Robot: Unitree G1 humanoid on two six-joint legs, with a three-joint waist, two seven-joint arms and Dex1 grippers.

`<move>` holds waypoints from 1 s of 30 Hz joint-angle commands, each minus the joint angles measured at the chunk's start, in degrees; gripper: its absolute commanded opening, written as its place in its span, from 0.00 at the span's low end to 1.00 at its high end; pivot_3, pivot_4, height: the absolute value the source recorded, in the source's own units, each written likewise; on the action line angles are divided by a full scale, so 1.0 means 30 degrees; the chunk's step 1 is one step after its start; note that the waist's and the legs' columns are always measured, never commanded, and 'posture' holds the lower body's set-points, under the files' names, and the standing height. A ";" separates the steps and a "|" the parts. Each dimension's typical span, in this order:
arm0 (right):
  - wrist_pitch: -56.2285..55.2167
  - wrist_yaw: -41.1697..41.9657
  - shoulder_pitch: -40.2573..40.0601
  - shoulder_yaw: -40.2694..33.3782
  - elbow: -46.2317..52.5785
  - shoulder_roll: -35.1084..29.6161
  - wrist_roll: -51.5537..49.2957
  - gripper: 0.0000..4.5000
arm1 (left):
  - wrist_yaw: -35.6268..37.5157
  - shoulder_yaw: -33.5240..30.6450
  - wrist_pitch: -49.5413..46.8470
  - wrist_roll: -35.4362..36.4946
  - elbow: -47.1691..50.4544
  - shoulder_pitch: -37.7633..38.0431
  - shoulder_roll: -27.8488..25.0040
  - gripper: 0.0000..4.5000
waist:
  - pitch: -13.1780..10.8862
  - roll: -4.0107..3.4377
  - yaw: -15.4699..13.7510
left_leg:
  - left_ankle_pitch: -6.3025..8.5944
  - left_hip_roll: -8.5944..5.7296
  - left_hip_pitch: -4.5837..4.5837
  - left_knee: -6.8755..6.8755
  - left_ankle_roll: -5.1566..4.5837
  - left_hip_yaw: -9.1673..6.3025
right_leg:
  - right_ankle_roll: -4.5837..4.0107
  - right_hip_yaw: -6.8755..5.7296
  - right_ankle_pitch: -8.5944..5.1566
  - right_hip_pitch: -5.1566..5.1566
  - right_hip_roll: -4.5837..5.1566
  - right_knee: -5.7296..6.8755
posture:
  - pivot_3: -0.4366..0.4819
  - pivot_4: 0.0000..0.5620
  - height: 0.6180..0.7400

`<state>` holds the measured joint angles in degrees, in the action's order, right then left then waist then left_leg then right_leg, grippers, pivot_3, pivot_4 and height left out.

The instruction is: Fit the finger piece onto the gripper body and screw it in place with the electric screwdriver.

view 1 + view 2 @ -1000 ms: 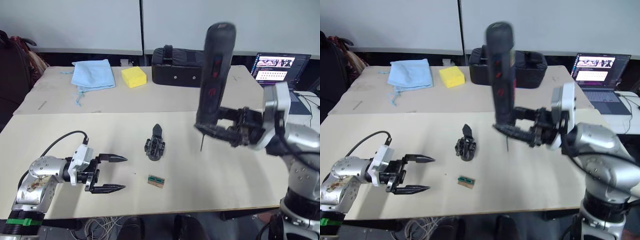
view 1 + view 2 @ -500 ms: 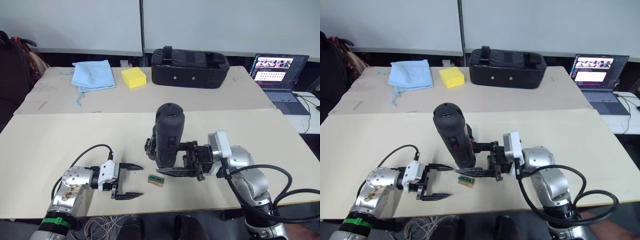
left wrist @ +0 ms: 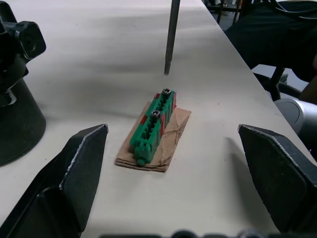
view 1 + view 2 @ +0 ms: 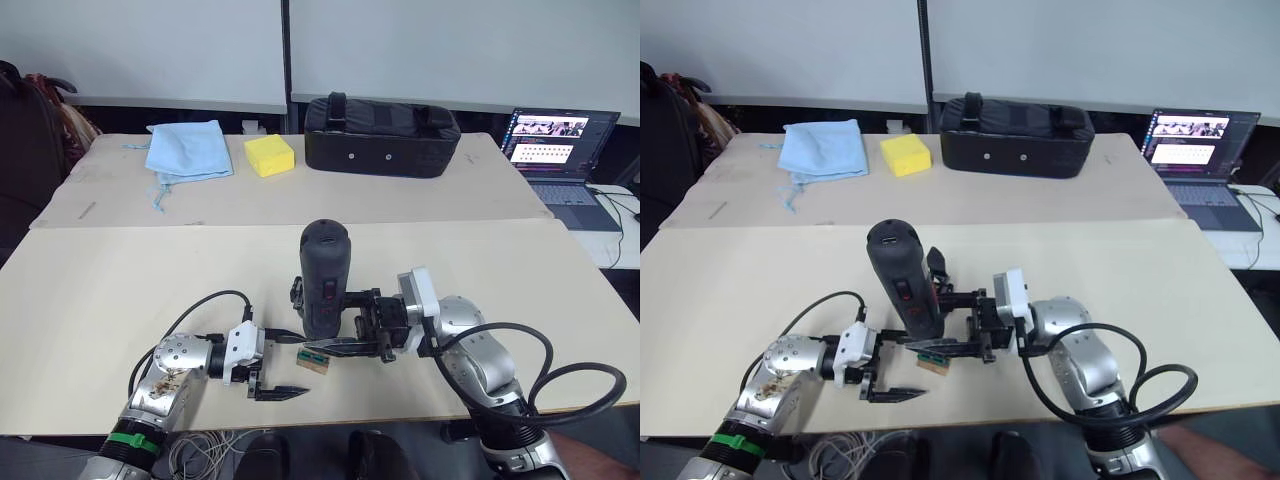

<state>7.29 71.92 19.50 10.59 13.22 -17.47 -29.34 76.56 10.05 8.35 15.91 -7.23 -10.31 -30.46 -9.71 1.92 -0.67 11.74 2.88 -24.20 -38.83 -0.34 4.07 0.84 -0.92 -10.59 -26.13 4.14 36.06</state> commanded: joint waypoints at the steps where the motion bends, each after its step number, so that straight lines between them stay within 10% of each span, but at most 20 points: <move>1: -0.0721 -0.0009 0.0374 -0.0096 0.0458 -0.0077 -0.0195 0.43 | 0.0037 0.0252 -0.0211 0.0186 0.0124 -0.0072 0.0085 1.00 | 0.0000 0.0000 -0.0004 | 0.0000 -0.0001 0.0000 0.0000 -0.0001 0.0000 | 0.0000 0.0000 0.0000 0.0000 0.0001 0.0000 | 0.48 0.27 1.00; 30: -0.0659 -0.0062 0.0183 0.0062 0.0080 -0.0373 0.0126 0.43 | 0.0154 0.0675 0.0328 -0.0233 -0.0552 0.0223 0.0107 1.00 | 0.0004 -0.0007 -0.0006 | 0.0000 0.0000 0.0005 0.0002 0.0000 -0.0002 | -0.0001 0.0000 -0.0002 0.0001 0.0005 -0.0001 | 0.48 0.27 1.00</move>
<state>7.23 71.88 19.49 10.98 11.85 -18.69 -28.07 77.06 10.55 9.61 15.92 -8.35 -10.72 -30.46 -9.69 1.89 -0.68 11.74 2.87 -24.19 -38.82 -0.34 4.06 0.83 -0.92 -10.60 -26.13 4.16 36.06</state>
